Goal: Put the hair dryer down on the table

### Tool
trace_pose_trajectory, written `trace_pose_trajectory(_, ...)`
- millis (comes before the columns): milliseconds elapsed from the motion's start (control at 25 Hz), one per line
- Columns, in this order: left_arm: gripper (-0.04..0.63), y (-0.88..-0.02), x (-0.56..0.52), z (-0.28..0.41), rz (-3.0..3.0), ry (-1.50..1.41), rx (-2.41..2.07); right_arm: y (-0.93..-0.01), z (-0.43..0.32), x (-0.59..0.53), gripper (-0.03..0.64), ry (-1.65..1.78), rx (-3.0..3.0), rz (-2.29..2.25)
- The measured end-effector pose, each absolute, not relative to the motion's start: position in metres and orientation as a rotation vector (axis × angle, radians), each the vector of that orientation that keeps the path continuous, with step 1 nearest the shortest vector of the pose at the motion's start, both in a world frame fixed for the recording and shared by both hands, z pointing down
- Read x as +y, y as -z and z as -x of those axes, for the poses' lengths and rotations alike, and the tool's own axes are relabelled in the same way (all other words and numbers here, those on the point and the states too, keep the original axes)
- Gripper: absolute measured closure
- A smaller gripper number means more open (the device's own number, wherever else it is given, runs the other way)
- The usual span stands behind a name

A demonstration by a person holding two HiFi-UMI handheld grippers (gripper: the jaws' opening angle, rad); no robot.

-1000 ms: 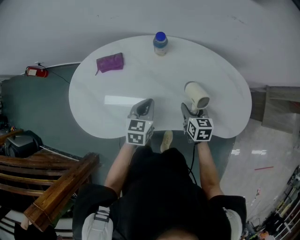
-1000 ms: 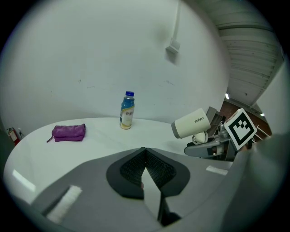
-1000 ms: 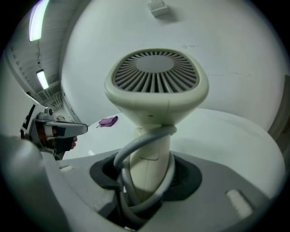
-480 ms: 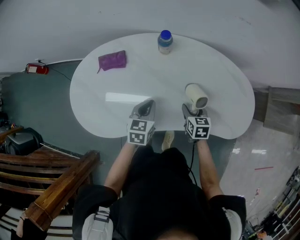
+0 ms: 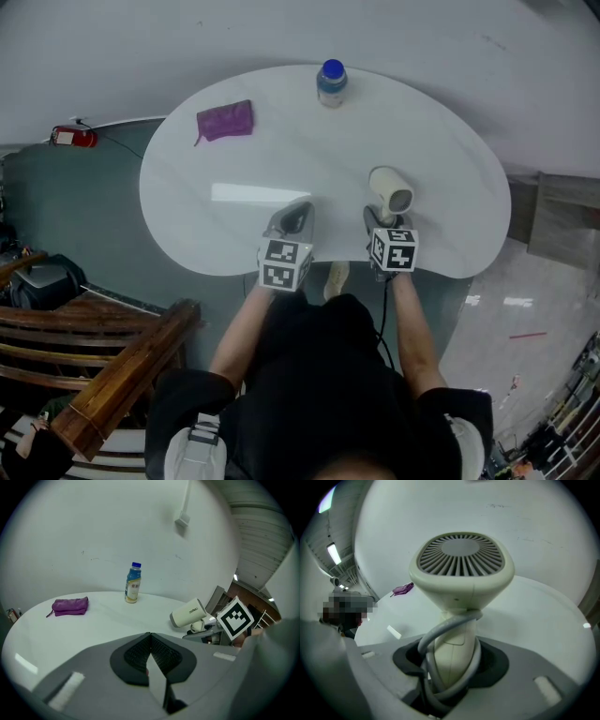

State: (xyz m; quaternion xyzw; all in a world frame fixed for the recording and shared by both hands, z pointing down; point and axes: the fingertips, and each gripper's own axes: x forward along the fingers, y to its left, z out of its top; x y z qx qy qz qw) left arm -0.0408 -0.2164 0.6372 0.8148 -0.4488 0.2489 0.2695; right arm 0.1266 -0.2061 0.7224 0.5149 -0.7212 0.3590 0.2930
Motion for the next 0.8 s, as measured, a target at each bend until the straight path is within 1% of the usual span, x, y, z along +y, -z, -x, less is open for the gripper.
trace_pose_trajectory(800,0.591,-0.635,-0.213,0.043,-2.182,-0.686,-1.23,-0.739,-0.124,-0.198,0.387,-1.014,-1.812,-1.319)
